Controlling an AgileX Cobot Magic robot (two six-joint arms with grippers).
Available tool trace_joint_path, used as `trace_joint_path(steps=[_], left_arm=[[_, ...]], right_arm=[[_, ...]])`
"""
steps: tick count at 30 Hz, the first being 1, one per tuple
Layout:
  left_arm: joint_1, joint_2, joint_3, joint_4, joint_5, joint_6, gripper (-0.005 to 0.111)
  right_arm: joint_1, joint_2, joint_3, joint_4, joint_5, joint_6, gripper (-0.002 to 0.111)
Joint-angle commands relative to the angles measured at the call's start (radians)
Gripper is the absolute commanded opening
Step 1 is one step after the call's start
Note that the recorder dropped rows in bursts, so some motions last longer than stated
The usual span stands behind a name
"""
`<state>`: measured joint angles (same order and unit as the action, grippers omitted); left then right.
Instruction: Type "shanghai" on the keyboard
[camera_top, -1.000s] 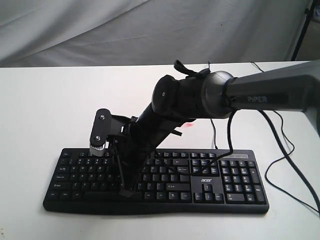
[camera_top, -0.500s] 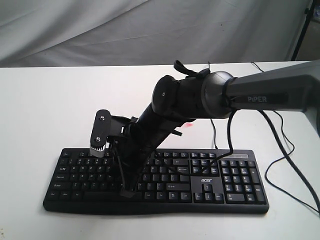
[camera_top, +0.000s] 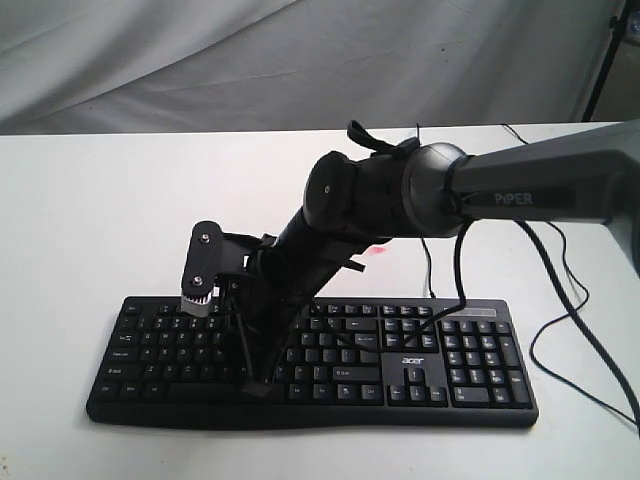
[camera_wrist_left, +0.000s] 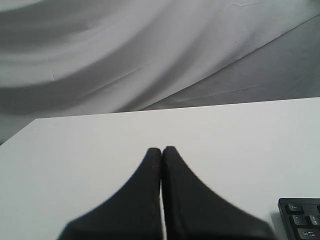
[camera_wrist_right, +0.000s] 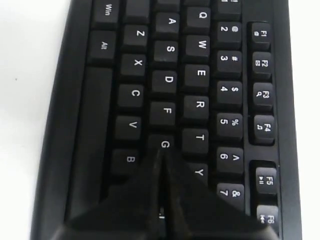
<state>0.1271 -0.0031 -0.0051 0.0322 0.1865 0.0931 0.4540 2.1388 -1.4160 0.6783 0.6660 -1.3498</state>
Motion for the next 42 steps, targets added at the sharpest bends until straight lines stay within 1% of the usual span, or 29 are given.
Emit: trace_joint_path(steps=[1,14,25,32,42], left_arm=[[-0.004,0.003,0.005,-0.001,-0.006,-0.003,0.001],[-0.004,0.003,0.005,-0.001,-0.006,-0.003,0.001],[-0.004,0.003,0.005,-0.001,-0.006,-0.003,0.001],[-0.004,0.003,0.005,-0.001,-0.006,-0.003,0.001],[-0.004,0.003,0.005,-0.001,-0.006,-0.003,0.001]], right_arm=[[-0.014,0.021,0.000,0.005,0.012,-0.028,0.000],[-0.014,0.035,0.000,0.008,0.015,-0.032,0.000],[-0.014,-0.041,-0.001,0.044,0.008,-0.029,0.000],[-0.014,-0.041,-0.005,0.057,0.012,-0.025,0.000],[0.016,-0.038,-0.005,0.083,-0.062,0.016,0.000]])
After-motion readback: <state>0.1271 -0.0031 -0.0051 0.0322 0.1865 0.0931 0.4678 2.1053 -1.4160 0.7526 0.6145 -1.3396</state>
